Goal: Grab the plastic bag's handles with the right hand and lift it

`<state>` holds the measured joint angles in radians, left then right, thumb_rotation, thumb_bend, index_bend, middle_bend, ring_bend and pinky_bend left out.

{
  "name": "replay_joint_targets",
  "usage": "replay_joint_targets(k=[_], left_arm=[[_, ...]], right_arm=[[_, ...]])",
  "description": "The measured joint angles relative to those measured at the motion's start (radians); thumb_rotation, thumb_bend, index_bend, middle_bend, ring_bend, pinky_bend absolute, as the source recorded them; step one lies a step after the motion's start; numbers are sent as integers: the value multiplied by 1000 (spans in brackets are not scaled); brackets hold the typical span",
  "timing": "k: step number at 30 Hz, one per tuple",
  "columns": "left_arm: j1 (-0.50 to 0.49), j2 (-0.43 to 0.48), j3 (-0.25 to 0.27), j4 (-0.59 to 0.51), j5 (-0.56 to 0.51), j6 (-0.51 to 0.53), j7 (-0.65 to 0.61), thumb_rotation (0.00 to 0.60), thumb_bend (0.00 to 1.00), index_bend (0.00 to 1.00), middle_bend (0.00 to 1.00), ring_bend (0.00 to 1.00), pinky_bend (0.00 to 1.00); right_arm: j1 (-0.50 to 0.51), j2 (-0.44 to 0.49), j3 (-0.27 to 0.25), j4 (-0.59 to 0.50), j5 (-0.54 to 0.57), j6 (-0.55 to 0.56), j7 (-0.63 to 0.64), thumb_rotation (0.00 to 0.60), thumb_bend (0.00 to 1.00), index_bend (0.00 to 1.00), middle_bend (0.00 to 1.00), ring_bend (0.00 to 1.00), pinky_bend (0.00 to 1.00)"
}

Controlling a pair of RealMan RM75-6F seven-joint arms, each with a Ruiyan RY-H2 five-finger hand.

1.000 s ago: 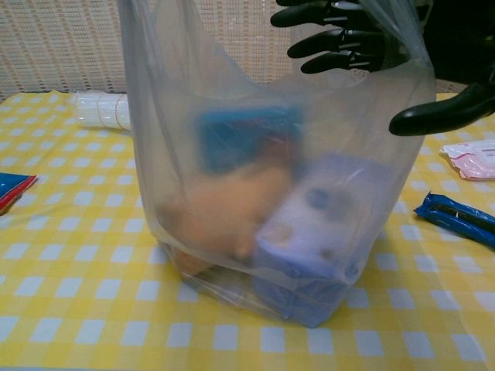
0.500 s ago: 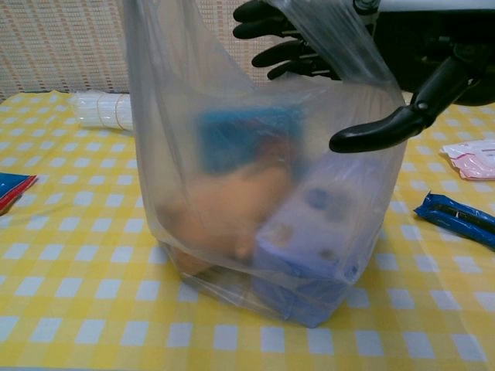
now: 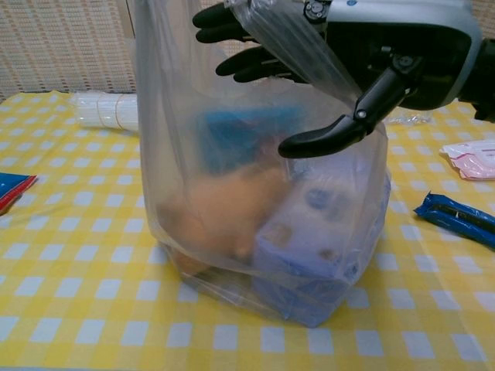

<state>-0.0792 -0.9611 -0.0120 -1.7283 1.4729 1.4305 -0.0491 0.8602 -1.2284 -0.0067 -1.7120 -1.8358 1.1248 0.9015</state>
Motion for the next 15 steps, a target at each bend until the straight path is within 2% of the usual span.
replay_joint_targets(k=[5, 11, 15], left_arm=[[-1, -1, 0, 0, -1, -4, 2, 600, 194, 43, 128, 59, 0], [-2, -2, -1, -1, -5, -6, 5, 600, 193, 43, 128, 59, 0], [0, -1, -2, 0, -7, -4, 2, 600, 194, 43, 127, 59, 0]], right_arm=[[5, -10, 7, 8, 27, -11, -30, 600, 233, 0, 1, 105, 0], [28, -23, 8, 18, 22, -20, 2, 600, 216, 0, 0, 9, 0], [37, -39, 7, 33, 14, -7, 26, 600, 215, 0, 0, 0, 0]])
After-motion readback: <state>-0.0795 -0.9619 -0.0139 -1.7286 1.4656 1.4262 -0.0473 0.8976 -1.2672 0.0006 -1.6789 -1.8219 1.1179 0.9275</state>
